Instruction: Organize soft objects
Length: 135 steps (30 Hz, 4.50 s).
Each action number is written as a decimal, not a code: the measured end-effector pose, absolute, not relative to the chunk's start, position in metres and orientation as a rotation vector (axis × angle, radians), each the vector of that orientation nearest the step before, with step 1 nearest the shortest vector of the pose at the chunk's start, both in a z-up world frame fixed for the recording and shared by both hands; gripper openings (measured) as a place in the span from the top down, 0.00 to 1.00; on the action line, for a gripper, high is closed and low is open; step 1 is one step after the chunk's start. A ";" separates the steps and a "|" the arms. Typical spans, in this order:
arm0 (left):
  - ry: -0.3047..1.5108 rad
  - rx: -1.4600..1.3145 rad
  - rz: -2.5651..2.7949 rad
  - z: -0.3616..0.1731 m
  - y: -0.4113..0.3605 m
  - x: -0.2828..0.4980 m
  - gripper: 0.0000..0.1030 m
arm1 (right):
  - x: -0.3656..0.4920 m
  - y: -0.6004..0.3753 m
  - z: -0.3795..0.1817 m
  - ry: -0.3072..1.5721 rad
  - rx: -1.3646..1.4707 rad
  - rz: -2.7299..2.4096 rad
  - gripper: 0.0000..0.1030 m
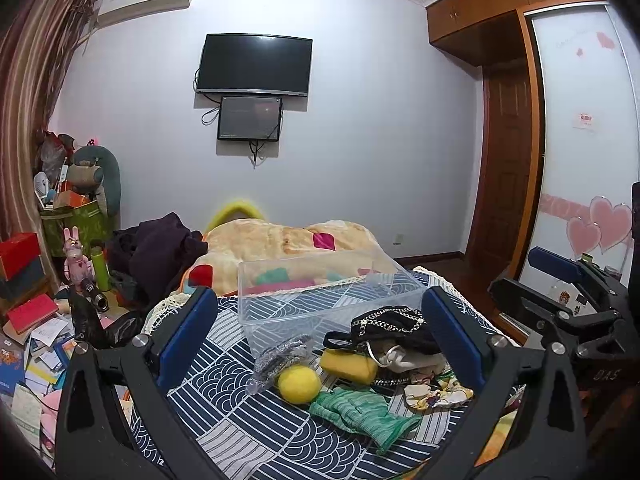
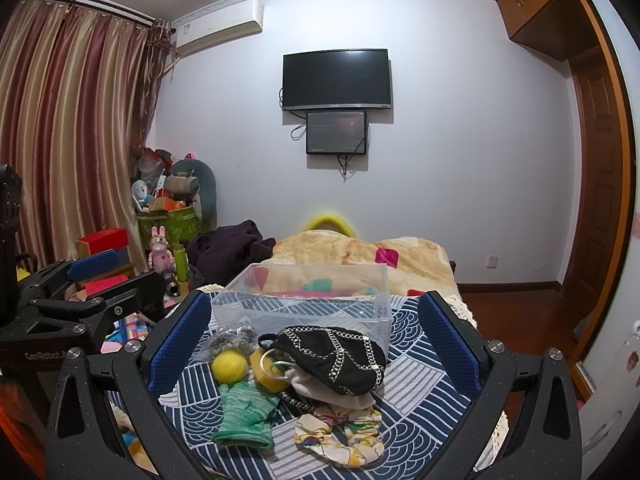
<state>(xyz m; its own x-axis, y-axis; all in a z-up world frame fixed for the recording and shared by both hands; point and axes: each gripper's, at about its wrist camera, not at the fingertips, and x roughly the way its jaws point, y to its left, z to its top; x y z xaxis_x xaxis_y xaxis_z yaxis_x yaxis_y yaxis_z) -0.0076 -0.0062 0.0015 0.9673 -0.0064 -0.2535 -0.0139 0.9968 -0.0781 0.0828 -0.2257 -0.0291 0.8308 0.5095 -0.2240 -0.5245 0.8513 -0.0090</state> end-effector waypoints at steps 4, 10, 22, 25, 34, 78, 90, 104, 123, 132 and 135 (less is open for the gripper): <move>0.260 -0.077 0.002 0.001 -0.007 -0.006 0.00 | 0.085 -0.226 -0.030 0.221 -0.068 0.542 0.00; 0.259 -0.075 0.013 -0.003 -0.003 -0.003 0.00 | 0.095 -0.228 -0.037 0.261 -0.055 0.549 0.00; 0.416 -0.105 0.054 -0.044 0.025 0.047 0.24 | 0.139 -0.233 -0.074 0.458 -0.026 0.535 0.20; 0.471 -0.105 0.054 -0.059 0.032 0.067 0.28 | 0.149 -0.233 -0.081 0.496 -0.018 0.537 0.24; 0.651 -0.147 0.018 -0.105 0.041 0.122 0.28 | 0.177 -0.213 -0.104 0.620 -0.023 0.584 0.29; 0.507 -0.183 -0.010 -0.064 0.042 0.070 0.57 | 0.171 -0.228 -0.109 0.627 -0.003 0.562 0.81; 0.422 -0.156 -0.029 -0.029 0.041 0.079 0.57 | 0.148 -0.233 -0.036 0.397 0.002 0.597 0.83; 0.521 -0.159 -0.051 -0.029 0.049 0.149 0.57 | 0.209 -0.187 -0.024 0.384 -0.048 0.588 0.83; 0.722 -0.063 -0.050 -0.080 0.033 0.209 0.56 | 0.260 -0.159 -0.087 0.706 -0.181 0.591 0.79; 0.682 -0.094 -0.065 -0.068 0.036 0.195 0.31 | 0.251 -0.166 -0.076 0.659 -0.171 0.605 0.64; 0.656 -0.090 -0.067 -0.057 0.037 0.185 0.31 | 0.243 -0.172 -0.064 0.613 -0.159 0.605 0.58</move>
